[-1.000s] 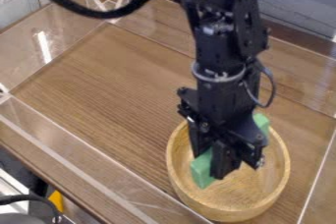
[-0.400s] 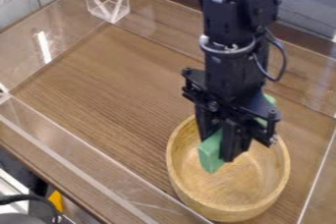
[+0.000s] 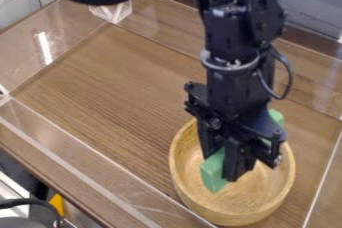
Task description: Put the green block in the brown bowl
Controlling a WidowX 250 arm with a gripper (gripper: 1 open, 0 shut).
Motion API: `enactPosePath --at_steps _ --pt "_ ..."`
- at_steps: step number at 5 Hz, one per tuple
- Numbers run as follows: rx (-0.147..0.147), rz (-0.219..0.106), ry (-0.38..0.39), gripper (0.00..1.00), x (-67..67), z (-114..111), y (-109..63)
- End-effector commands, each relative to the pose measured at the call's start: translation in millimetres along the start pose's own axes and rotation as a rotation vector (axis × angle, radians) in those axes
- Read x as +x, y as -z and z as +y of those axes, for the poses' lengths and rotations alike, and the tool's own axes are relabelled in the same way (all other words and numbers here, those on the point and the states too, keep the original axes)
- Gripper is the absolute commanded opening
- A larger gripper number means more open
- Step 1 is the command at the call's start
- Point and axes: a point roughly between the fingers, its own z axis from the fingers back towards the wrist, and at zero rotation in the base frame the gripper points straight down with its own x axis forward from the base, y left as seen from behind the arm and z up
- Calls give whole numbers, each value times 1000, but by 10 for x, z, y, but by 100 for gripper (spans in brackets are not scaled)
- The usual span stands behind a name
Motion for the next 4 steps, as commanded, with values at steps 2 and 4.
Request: enactPosePath --at_steps 2,4 --pt "-10 -65 -111 0 62 30 -210" --pt "-10 -51 -102 0 -11 250 -40"
